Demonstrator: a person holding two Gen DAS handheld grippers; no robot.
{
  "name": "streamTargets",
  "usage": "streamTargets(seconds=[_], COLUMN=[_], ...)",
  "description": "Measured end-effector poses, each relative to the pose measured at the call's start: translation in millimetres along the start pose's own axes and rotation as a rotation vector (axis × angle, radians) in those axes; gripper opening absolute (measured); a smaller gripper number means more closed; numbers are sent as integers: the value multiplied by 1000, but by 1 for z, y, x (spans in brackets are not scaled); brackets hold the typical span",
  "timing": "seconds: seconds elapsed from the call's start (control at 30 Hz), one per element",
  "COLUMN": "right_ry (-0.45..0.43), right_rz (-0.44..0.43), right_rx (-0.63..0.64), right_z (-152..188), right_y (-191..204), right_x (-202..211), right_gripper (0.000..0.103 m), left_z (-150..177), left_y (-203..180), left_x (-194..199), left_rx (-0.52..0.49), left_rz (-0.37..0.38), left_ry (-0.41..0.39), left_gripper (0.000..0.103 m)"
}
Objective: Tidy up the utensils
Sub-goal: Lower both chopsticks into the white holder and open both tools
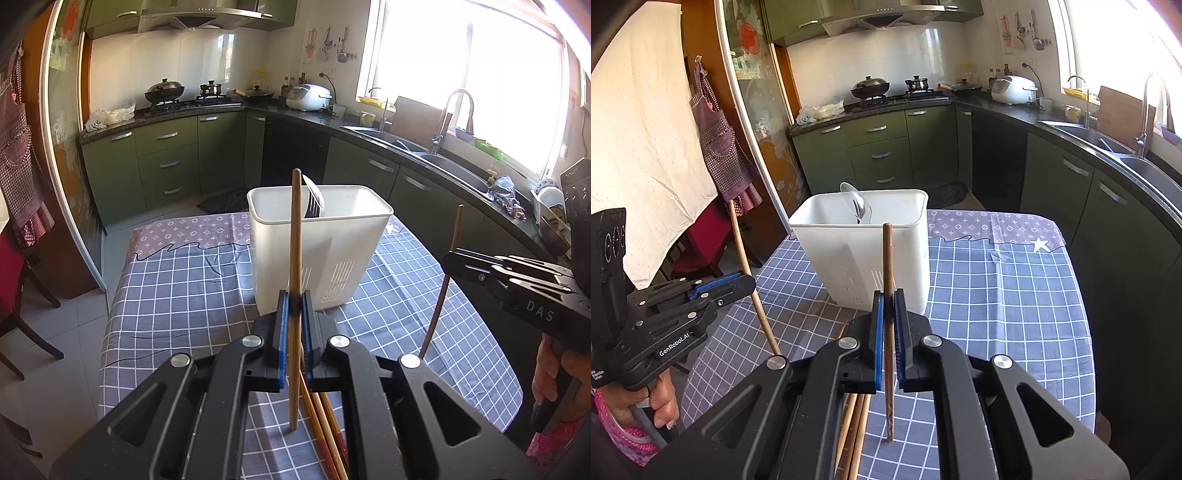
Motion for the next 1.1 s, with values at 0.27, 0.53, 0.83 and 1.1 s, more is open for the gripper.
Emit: streamTargets(seconds=[0.27, 0.53, 0.83, 1.1], right_ry=[-15, -48, -92, -141], right_rz=[-9, -14, -43, -70], right_rx=[14, 37, 73, 101], right_z=[-12, -27, -53, -86], right_y=[5, 12, 20, 27], right_x=[4, 20, 61, 109], right_gripper=[6, 6, 6, 6], left_z=[-7, -18, -42, -73], left_y=[-2, -2, -1, -10], left_x=[3, 14, 49, 83], left_rx=[-16, -28, -45, -72], left_rz=[0, 9, 40, 61], left_ry=[-2, -14, -49, -83], left_gripper=[7, 7, 7, 7])
Point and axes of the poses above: each gripper's, at about its wrist camera, not at the fingertips, and x roughly against the way its jaws point, y to its left, z to its underside, the point moved 2 cm from there along -x, roughly the way its jaws point, and after that the axes turned 14 degrees about y, right-handed, at the moved point
